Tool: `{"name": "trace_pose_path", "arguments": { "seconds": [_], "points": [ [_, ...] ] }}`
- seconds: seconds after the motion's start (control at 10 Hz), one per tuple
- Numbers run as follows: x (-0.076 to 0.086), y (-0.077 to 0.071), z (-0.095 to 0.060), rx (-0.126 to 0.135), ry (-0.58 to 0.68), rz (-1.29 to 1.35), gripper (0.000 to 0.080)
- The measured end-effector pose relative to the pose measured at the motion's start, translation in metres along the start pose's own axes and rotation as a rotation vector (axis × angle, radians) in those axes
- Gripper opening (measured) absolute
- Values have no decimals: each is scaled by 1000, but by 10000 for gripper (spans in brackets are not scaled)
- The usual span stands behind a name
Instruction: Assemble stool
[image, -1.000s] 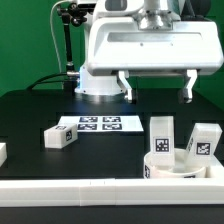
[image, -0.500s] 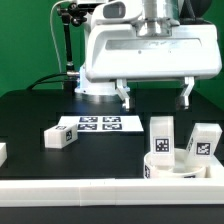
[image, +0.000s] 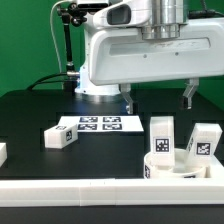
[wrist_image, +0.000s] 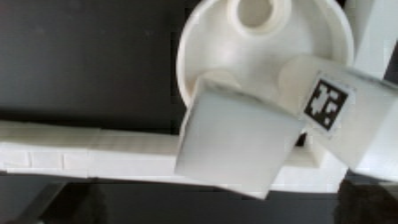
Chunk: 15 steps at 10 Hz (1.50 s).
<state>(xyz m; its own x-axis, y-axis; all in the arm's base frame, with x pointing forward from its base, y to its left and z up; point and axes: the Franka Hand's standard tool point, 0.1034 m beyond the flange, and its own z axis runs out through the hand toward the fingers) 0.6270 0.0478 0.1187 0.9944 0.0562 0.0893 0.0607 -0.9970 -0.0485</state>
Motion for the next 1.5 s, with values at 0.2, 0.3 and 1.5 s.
{"name": "trace_pose_path", "arguments": {
  "seconds": [0.2,0.3,1.5],
  "points": [
    [2,2,-1,5,-2,87,649],
    [2,2,0,4,-2,101,649],
    [2,-2,23,2,-10,188,649]
  ]
}}
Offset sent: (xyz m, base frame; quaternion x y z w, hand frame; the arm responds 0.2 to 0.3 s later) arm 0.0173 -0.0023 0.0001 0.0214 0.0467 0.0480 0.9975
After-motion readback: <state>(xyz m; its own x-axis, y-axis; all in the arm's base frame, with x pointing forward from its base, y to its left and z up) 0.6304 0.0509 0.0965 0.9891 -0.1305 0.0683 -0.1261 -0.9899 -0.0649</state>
